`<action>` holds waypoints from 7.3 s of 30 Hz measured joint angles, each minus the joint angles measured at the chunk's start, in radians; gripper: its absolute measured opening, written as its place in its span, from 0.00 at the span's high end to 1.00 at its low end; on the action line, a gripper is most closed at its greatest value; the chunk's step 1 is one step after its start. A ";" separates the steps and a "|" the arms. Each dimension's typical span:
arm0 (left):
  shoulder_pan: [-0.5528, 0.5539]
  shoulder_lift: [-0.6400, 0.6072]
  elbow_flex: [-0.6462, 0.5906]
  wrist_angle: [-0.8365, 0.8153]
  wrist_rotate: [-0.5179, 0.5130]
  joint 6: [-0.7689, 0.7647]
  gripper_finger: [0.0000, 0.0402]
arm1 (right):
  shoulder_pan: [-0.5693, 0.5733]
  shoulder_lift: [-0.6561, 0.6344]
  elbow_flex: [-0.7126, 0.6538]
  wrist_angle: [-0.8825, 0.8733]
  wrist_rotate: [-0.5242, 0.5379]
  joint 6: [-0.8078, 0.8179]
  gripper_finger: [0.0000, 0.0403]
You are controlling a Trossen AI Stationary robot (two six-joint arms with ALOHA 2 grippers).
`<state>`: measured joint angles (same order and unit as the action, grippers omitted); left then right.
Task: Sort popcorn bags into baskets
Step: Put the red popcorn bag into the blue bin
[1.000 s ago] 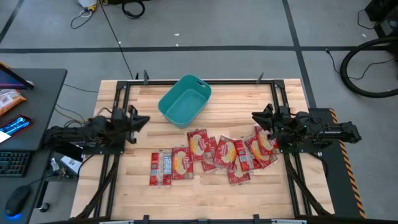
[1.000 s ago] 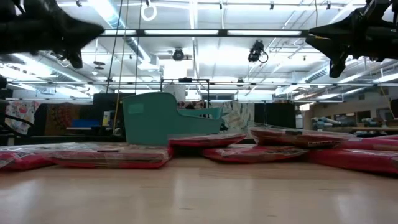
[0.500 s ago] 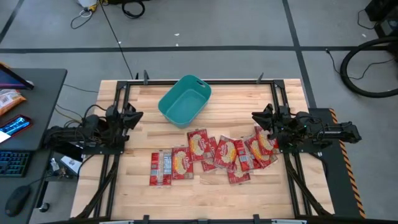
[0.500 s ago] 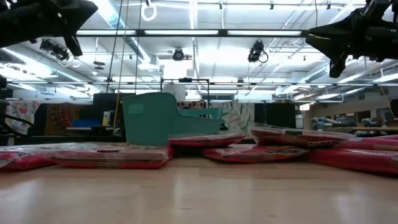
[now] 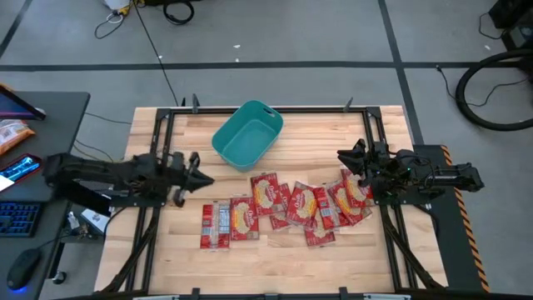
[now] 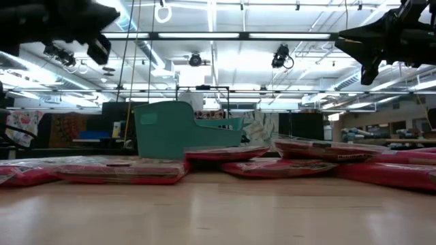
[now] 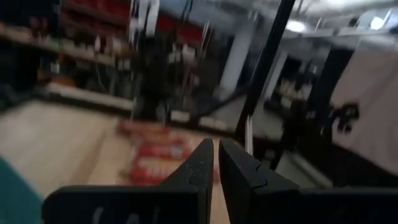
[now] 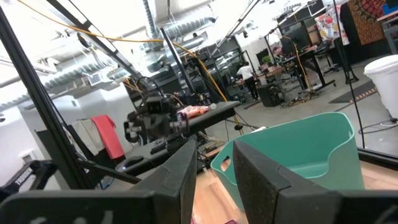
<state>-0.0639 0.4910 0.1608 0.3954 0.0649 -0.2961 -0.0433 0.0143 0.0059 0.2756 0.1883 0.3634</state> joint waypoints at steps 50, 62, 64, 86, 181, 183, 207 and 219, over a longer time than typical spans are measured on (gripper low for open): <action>-0.257 1.160 0.717 -0.520 -0.464 0.308 0.50 | 0.000 0.000 0.000 0.000 0.000 0.000 0.72; -0.329 1.393 0.971 -0.597 -0.609 0.230 0.45 | 0.000 0.000 0.000 0.000 0.000 0.000 0.72; -0.336 1.427 1.018 -0.624 -0.631 0.208 0.45 | 0.000 0.000 0.000 0.000 0.000 0.000 0.72; -0.330 1.541 1.103 -0.848 -0.675 0.097 0.67 | 0.000 0.000 0.000 0.000 0.000 0.000 0.72; 0.335 0.991 1.103 -0.930 -0.394 1.204 0.62 | 0.000 0.000 0.000 0.000 0.000 0.000 0.72; 0.304 0.990 1.103 -0.919 -0.355 1.113 0.62 | 0.000 0.000 0.000 0.000 0.000 0.000 0.72; -0.072 1.200 1.103 -0.927 -0.184 0.641 0.64 | 0.000 0.000 0.000 0.000 0.000 0.000 0.72; -0.245 1.343 1.102 -0.885 -0.387 0.933 0.64 | 0.000 0.000 0.000 0.000 0.000 0.000 0.72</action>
<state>-0.3090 1.8338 1.2629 -0.4898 -0.3218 0.6373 -0.0434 0.0147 0.0059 0.2760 0.1879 0.3634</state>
